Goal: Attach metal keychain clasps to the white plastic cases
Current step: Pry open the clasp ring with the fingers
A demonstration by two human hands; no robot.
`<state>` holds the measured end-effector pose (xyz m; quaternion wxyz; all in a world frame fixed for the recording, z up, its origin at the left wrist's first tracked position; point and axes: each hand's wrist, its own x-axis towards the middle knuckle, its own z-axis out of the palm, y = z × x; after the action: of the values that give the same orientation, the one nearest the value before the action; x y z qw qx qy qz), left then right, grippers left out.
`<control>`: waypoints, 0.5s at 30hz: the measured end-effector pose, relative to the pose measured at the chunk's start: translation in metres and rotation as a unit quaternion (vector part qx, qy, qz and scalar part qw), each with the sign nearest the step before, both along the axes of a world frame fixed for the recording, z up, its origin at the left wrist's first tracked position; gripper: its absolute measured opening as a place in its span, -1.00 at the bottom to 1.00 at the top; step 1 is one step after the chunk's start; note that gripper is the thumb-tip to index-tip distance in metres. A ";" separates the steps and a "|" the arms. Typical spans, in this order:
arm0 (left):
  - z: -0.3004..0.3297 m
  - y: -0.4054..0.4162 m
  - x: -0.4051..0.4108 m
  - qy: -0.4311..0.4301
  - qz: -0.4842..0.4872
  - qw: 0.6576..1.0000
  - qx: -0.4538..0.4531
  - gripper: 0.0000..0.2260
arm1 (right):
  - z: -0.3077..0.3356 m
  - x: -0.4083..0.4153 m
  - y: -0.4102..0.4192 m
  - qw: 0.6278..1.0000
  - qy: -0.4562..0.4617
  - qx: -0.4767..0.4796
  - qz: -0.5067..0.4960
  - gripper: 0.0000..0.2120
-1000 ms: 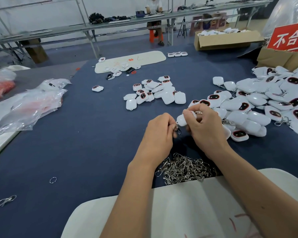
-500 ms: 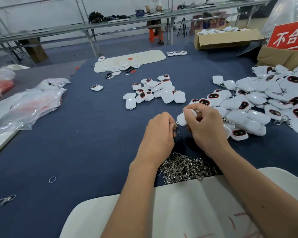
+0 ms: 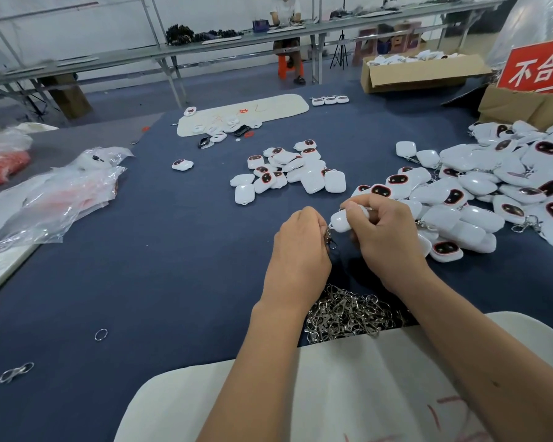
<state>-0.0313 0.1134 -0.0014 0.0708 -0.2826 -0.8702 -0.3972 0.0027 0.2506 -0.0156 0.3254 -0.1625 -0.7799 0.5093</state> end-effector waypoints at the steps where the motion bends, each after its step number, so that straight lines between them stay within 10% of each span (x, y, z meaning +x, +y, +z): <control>1: 0.000 0.000 0.001 0.004 0.001 1.000 0.002 -0.85 | 0.000 -0.001 0.000 1.000 -0.004 -0.022 0.005 -0.85; 10: -0.008 0.000 -0.006 0.005 -0.012 1.000 -0.003 -0.84 | -0.004 -0.001 -0.001 1.000 0.007 -0.012 0.002 -0.86; 15: -0.007 -0.003 -0.011 0.013 -0.053 0.991 0.124 -0.89 | -0.004 -0.002 0.000 0.985 0.030 -0.170 0.025 -0.83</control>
<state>-0.0426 0.1105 -0.0080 0.0956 -0.3224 -0.7973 -0.5012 0.0004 0.2511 -0.0194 0.3036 -0.1800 -0.6756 0.6473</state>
